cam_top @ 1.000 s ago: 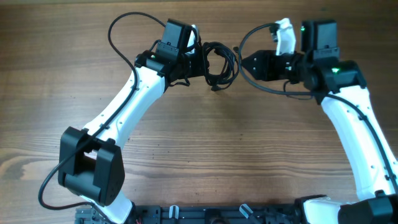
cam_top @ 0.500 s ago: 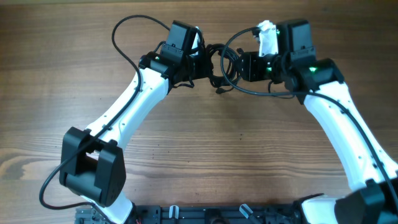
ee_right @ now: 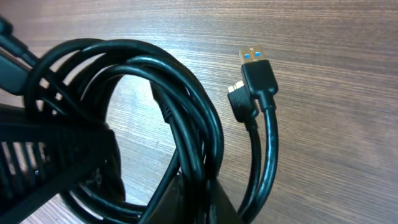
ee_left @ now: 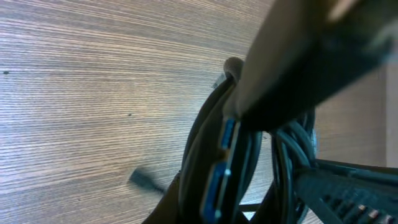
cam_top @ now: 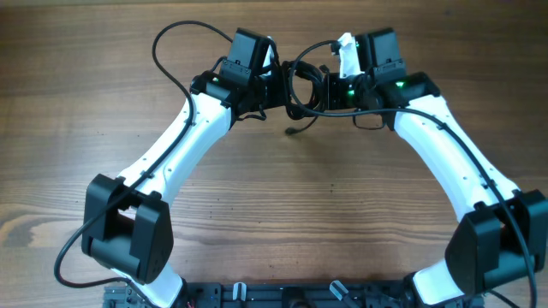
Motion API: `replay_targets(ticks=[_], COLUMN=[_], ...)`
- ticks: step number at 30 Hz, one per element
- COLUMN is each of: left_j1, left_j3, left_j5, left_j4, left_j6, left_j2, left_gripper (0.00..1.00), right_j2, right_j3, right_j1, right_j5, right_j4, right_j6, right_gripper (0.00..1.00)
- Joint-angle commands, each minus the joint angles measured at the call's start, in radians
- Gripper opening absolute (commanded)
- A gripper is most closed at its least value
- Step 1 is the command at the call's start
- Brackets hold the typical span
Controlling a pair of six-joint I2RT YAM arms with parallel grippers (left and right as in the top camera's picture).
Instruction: Untangle cables
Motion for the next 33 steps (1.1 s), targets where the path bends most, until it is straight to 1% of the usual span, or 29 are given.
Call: replay_targets(ticks=[1,3,5,7,10,12,15,19,21,22,24,25,26,29,30,31,33], left_j1=[-0.005,-0.005,-0.005,-0.005,-0.005,-0.005,-0.005,-0.004,-0.004,-0.004,-0.004,-0.004,-0.005,-0.005,-0.005,-0.005,-0.005], left_j3=[-0.003,-0.003,-0.003,-0.003,-0.003,-0.003,-0.003,-0.003,-0.003,-0.003,-0.003,-0.003,-0.003,-0.003,-0.003,-0.003,-0.003], left_j5=[0.032,0.011,-0.030,-0.063,-0.071,-0.071,-0.071,-0.099,-0.121,-0.130,-0.134,-0.134,-0.133,-0.126,-0.108,-0.082,-0.029], left_j4=[0.011,0.011,0.011,0.011,0.012,0.015,0.022,0.023,0.023,0.023,0.024,0.028,0.031,0.038,0.040,0.042,0.055], left_j6=[-0.009,-0.009,-0.010,-0.010,-0.010,-0.010,-0.010,-0.010,-0.010,-0.010,-0.010,-0.010,-0.010,-0.010,-0.010,-0.009,-0.008], left_j2=[-0.002,-0.002,-0.002,-0.002,-0.002,-0.002,-0.002,-0.002,-0.002,-0.002,-0.002,-0.002,-0.002,-0.002,-0.002,-0.002,-0.002], left_gripper=[0.04,0.04,0.04,0.04,0.04,0.04,0.04,0.04,0.04,0.04,0.04,0.04,0.04,0.04,0.04,0.04,0.04], right_j2=[0.023,-0.011,-0.057,-0.125,-0.185,-0.204,-0.206,-0.206,-0.206,-0.206,-0.206,-0.206,-0.206,-0.206,-0.204,-0.203,-0.202], right_j3=[0.017,0.017,0.017,0.017,0.017,0.017,0.017,0.017,0.017,0.017,0.017,0.017,0.017,0.017,0.017,0.017,0.017], right_j1=[0.004,0.002,-0.005,-0.023,-0.054,-0.094,-0.145,-0.217,-0.264,-0.296,-0.355,-0.375,-0.375,-0.337,-0.314,-0.293,-0.264], right_j5=[0.047,0.033,-0.029,-0.166,-0.306,-0.401,-0.615,-0.684,-0.682,-0.647,-0.486,-0.351,-0.318,-0.344,-0.338,-0.332,-0.304], right_j4=[0.008,-0.005,-0.021,-0.045,-0.089,-0.124,-0.157,-0.207,-0.222,-0.233,-0.247,-0.246,-0.242,-0.215,-0.206,-0.196,-0.183], right_j6=[0.028,0.056,0.052,0.003,-0.053,-0.066,-0.146,-0.183,-0.166,-0.116,-0.005,0.051,0.063,0.027,0.002,-0.008,-0.007], right_gripper=[0.04,0.04,0.04,0.04,0.04,0.04,0.04,0.04,0.04,0.04,0.04,0.04,0.04,0.05,0.10,0.17,0.36])
